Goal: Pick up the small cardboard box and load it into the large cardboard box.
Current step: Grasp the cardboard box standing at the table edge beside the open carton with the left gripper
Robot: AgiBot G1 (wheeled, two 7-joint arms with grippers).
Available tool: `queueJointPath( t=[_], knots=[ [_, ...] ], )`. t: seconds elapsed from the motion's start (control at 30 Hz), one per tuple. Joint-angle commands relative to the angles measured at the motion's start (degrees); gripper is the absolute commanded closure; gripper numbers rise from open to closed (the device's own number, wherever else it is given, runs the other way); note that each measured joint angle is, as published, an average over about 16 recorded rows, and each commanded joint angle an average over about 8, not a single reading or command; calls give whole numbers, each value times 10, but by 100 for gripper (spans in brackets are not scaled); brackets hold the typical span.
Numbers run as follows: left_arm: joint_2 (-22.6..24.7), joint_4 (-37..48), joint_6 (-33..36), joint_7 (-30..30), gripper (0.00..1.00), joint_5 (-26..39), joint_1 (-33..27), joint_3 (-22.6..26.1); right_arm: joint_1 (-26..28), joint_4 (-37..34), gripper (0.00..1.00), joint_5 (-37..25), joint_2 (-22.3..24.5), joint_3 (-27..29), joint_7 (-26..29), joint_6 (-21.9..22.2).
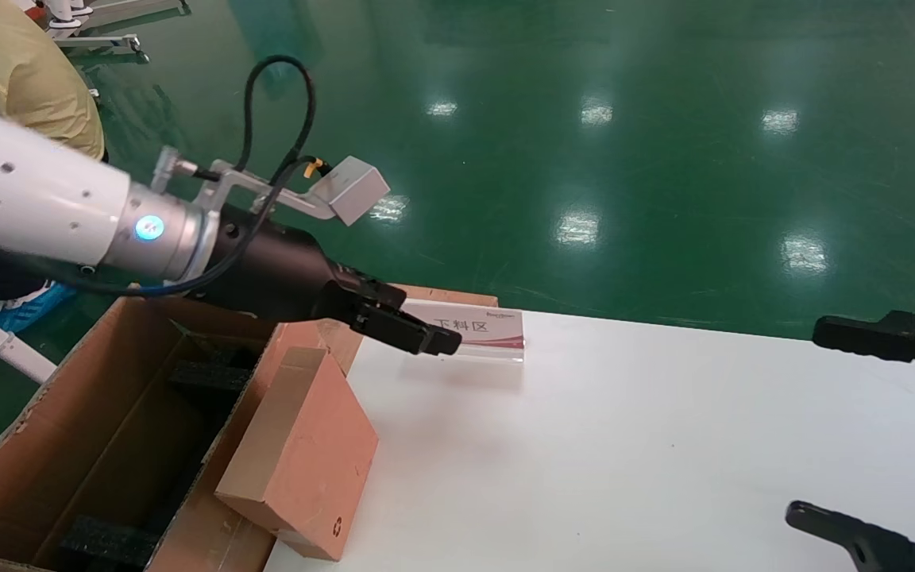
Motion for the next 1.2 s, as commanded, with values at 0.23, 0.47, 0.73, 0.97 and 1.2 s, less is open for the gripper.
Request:
queueJointPath(
  t=[0.23,0.47,0.73,0.97,1.2],
  knots=[
    [34,0,40,-136,0,76,-78,79,0,0,0,0,0,0,0,0],
    [43,-1,49,-215,0,103,-156,190,0,0,0,0,0,-1,0,0],
    [51,-2,50,-293,0,65,-255,341,0,0,0,1,0,-1,0,0],
    [59,-2,49,-356,0,23,-327,470,0,0,0,1,0,-1,-1,1],
    [72,-2,45,-401,0,-17,-379,582,0,0,0,1,1,-1,-1,1]
  ],
)
